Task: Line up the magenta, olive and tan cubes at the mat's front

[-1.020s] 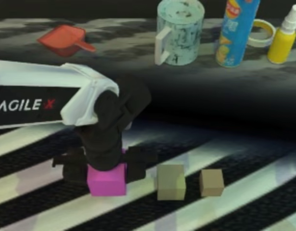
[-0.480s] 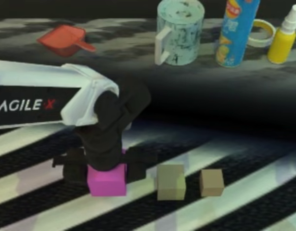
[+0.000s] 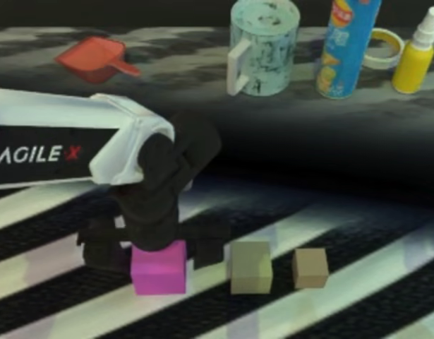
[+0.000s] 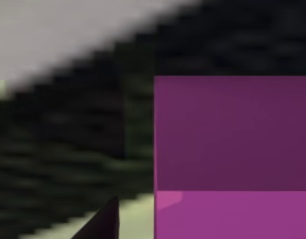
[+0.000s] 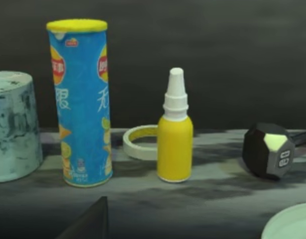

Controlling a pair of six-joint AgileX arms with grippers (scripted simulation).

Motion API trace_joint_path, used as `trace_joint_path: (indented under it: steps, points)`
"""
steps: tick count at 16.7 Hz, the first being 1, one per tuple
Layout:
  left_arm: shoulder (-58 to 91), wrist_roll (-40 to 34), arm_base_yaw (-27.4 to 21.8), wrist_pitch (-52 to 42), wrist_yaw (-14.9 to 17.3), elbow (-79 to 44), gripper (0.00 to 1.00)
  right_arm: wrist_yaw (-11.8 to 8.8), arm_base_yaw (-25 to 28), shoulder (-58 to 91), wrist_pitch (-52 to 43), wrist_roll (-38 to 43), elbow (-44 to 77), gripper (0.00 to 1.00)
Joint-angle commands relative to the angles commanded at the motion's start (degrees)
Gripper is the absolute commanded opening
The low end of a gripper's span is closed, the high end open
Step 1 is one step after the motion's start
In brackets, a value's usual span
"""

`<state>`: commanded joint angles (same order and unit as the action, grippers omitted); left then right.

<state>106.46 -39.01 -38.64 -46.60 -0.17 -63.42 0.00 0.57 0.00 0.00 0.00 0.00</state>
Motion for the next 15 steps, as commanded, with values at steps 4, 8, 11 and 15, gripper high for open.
trace_joint_path:
  steps: [4, 8, 11, 15]
  points:
    - [0.0, 0.0, 0.0, 0.0, 0.0, 0.0, 1.0, 0.0, 0.0, 0.0, 0.0, 0.0, 0.0, 1.0]
    - [-0.77, -0.13, 0.03, -2.4, -0.02, -1.88, 1.0, 0.0, 0.0, 0.0, 0.0, 0.0, 0.0, 1.0]
    - [-3.07, -0.37, 0.54, -9.75, 0.0, -5.98, 1.0, 0.0, 0.0, 0.0, 0.0, 0.0, 0.0, 1.0]
    - [-5.73, -0.25, 0.95, -15.54, -0.02, -9.83, 1.0, 0.0, 0.0, 0.0, 0.0, 0.0, 0.0, 1.0]
